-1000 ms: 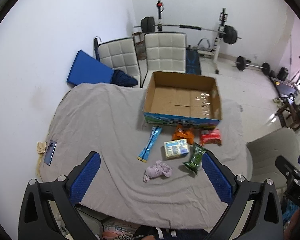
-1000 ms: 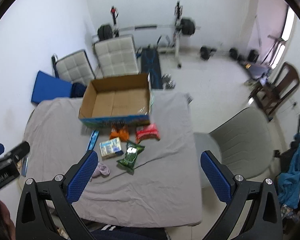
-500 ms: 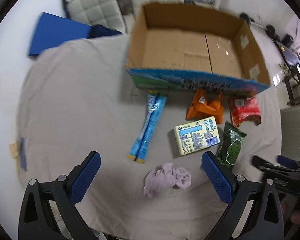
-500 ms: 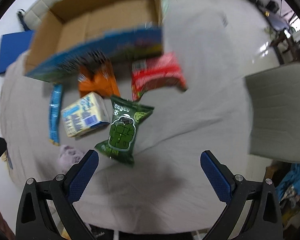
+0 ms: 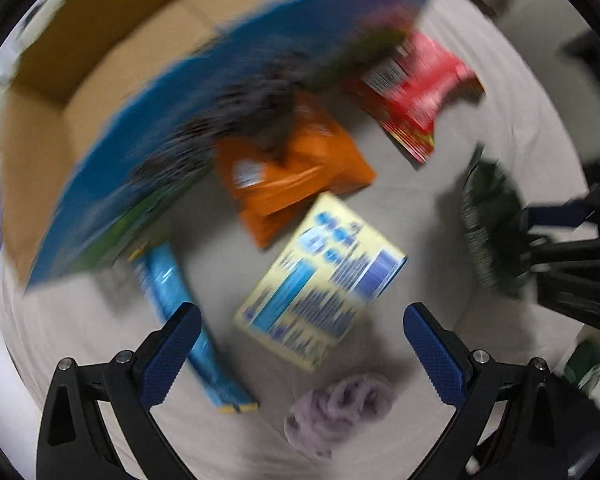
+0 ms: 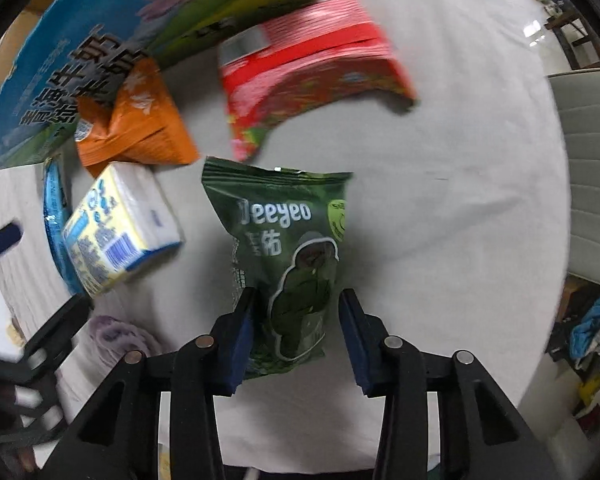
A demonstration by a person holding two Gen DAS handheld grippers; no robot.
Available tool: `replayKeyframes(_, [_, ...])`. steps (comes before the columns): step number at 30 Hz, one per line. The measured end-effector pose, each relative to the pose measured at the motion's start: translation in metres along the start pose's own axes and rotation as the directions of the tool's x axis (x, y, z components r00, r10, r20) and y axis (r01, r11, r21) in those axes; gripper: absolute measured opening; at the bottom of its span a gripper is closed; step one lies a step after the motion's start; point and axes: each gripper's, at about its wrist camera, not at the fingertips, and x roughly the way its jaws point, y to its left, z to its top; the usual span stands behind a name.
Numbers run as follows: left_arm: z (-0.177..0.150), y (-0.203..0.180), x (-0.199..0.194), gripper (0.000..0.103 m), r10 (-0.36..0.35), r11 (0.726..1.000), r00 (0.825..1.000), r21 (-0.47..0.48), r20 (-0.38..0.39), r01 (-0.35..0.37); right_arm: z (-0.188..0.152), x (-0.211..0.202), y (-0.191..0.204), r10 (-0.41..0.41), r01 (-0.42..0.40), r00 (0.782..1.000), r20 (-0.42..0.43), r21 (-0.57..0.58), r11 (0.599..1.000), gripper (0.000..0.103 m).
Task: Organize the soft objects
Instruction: 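Grasp the green snack bag with the right tool while the left tool grasps the yellow carton, then carry both items into the cardboard box and open both tools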
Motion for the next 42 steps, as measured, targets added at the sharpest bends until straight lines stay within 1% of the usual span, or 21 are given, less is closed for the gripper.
replayKeyframes(2, [0.011,-0.010,0.013,0.103,0.004,0.999,1.000,0.045,-0.028,-0.002,-0.002,0.003,-0.005,-0.023,0.023,1.000,0.004,-0.011,1.000,0.044])
replayKeyframes(4, [0.018,-0.015,0.021,0.088,-0.013,0.998,0.999,0.053,-0.038,0.015,-0.002,0.008,-0.009,-0.002,0.002,1.000,-0.008,-0.003,1.000,0.049])
replayKeyframes(5, [0.020,-0.015,0.024,0.081,-0.031,0.999,0.999,0.032,-0.044,0.032,-0.002,0.012,-0.012,0.008,-0.008,1.000,-0.019,0.011,1.000,0.054])
replayKeyframes(7, [0.023,-0.010,0.022,0.080,-0.052,0.998,0.998,-0.032,-0.035,0.051,0.002,0.022,-0.019,0.038,-0.037,0.999,-0.027,0.045,0.998,0.057])
replayKeyframes(8, [0.019,-0.003,0.019,0.078,-0.085,0.992,0.996,-0.101,-0.037,0.081,0.001,0.025,-0.020,0.053,-0.051,0.998,-0.029,0.054,0.997,0.057])
replayKeyframes(10, [0.004,0.015,0.018,0.073,-0.153,0.949,0.984,-0.289,-0.087,0.122,0.000,0.032,-0.022,0.073,-0.070,0.997,-0.032,0.070,0.995,0.056])
replayKeyframes(11, [-0.007,0.027,0.019,0.071,-0.207,0.899,0.974,-0.412,-0.092,0.152,-0.001,0.037,-0.023,0.081,-0.078,0.996,-0.032,0.077,0.994,0.056])
replayKeyframes(13, [-0.020,0.038,0.020,0.071,-0.234,0.838,0.970,-0.520,-0.069,0.166,-0.003,0.049,-0.023,0.070,-0.067,0.997,-0.038,0.074,0.995,0.053])
replayKeyframes(14, [-0.025,0.041,0.021,0.071,-0.256,0.809,0.965,-0.556,-0.046,0.188,-0.004,0.053,-0.021,0.076,-0.073,0.996,-0.039,0.070,0.995,0.042])
replayKeyframes(15, [-0.027,0.041,0.023,0.072,-0.263,0.803,0.964,-0.563,-0.038,0.197,-0.006,0.057,-0.020,0.083,-0.080,0.996,-0.044,0.064,0.995,0.041])
replayKeyframes(17, [-0.026,0.040,0.023,0.073,-0.257,0.813,0.966,-0.548,-0.032,0.198,-0.010,0.058,-0.014,0.043,-0.041,0.998,-0.038,0.035,0.999,0.041])
replayKeyframes(20, [-0.021,0.020,0.042,0.073,-0.214,0.854,0.975,-0.495,-0.057,0.159,-0.013,0.059,-0.007,0.018,-0.017,0.999,-0.039,0.006,1.000,0.042])
replayKeyframes(22, [-0.022,0.014,0.051,0.069,-0.221,0.854,0.973,-0.495,-0.071,0.158,-0.012,0.069,-0.003,0.006,-0.006,0.999,-0.045,0.007,1.000,0.042])
replayKeyframes(25, [-0.030,0.009,0.034,0.066,-0.188,0.854,0.982,-0.500,-0.036,0.145,-0.020,0.071,0.003,-0.010,0.010,0.999,-0.039,0.003,1.000,0.039])
replayKeyframes(28, [-0.041,0.007,-0.007,0.063,-0.159,0.840,0.987,-0.524,0.017,0.144,-0.022,0.058,0.012,-0.054,0.054,0.998,-0.008,-0.021,0.998,0.037])
replayKeyframes(31, [-0.060,0.002,-0.051,0.063,-0.143,0.821,0.985,-0.544,0.093,0.171,-0.036,0.046,0.017,-0.050,0.051,0.999,0.017,-0.038,0.998,0.036])
replayKeyframes(33, [-0.073,-0.002,-0.087,0.063,-0.122,0.819,0.981,-0.543,0.149,0.184,-0.040,0.031,0.026,-0.040,0.043,0.998,0.047,-0.056,0.998,0.036])
replayKeyframes(35, [-0.081,-0.007,-0.120,0.063,-0.103,0.820,0.973,-0.537,0.206,0.201,-0.049,0.016,0.031,-0.037,0.043,0.996,0.081,-0.075,0.996,0.036])
replayKeyframes(37, [-0.075,0.005,-0.150,0.063,-0.099,0.817,0.963,-0.531,0.252,0.223,-0.062,-0.001,0.038,-0.025,0.037,0.992,0.125,-0.090,0.995,0.036])
replayKeyframes(39, [-0.074,0.034,-0.168,0.063,-0.090,0.819,0.950,-0.520,0.299,0.241,-0.073,-0.019,0.034,-0.013,0.030,0.986,0.166,-0.101,0.994,0.036])
replayKeyframes(42, [-0.080,0.040,-0.203,0.063,-0.086,0.821,0.929,-0.502,0.360,0.271,-0.078,-0.048,0.033,0.021,0.004,0.974,0.224,-0.109,0.994,0.036])
